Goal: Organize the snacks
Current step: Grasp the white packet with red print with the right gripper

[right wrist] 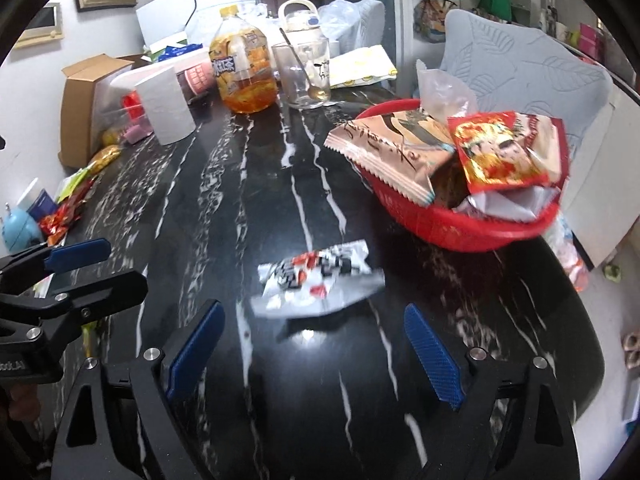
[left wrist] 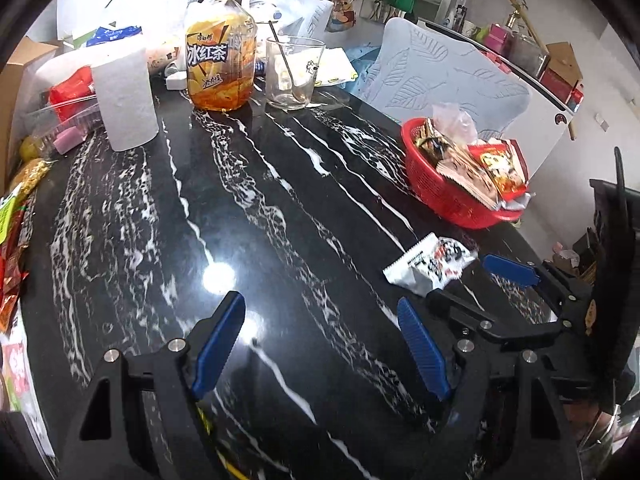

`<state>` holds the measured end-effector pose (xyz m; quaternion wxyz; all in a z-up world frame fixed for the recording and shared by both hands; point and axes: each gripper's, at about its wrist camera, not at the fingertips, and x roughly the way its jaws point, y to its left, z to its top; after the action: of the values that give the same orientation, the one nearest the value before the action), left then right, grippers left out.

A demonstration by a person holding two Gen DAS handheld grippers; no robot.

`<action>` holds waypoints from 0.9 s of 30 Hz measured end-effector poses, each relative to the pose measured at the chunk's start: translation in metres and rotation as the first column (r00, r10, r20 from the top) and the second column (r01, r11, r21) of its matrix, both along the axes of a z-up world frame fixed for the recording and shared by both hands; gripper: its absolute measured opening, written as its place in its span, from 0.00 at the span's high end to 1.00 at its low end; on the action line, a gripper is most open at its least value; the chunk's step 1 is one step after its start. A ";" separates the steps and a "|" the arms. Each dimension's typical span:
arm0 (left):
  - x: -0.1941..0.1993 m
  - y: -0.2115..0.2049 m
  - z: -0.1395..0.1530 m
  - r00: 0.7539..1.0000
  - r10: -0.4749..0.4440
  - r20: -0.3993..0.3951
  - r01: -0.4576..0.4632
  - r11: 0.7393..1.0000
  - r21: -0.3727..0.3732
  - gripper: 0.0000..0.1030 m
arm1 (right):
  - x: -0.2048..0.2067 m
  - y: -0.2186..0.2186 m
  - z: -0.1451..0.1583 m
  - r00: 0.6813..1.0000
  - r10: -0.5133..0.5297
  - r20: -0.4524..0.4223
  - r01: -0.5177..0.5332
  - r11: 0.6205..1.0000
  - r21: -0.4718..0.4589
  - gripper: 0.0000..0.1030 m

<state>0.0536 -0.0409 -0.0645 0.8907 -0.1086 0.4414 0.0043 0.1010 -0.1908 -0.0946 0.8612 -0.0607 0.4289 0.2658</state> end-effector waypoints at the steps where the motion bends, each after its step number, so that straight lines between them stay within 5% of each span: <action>1: 0.003 0.001 0.000 1.000 0.001 0.000 -0.001 1.000 -0.001 0.24 | 0.005 0.002 -0.001 1.000 0.006 -0.003 -0.006 1.000 -0.002 0.11; 13: 0.014 0.030 -0.010 0.998 0.056 -0.022 -0.055 0.998 0.011 0.24 | 0.037 0.031 -0.023 0.997 0.044 -0.061 -0.048 0.996 -0.078 0.11; 19: 0.006 0.036 -0.010 0.997 0.068 -0.019 -0.068 0.998 0.012 0.24 | 0.031 0.033 -0.018 0.999 0.041 -0.035 -0.043 0.997 -0.066 0.46; 27: -0.017 0.040 -0.006 0.997 0.075 -0.009 -0.075 0.997 0.000 0.24 | 0.010 0.037 -0.011 0.998 0.051 -0.040 -0.052 0.998 -0.023 0.49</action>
<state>0.0361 -0.0004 -0.0708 0.8880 -0.1250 0.4409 0.0382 0.1105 -0.1539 -0.1057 0.8446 -0.0768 0.4472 0.2840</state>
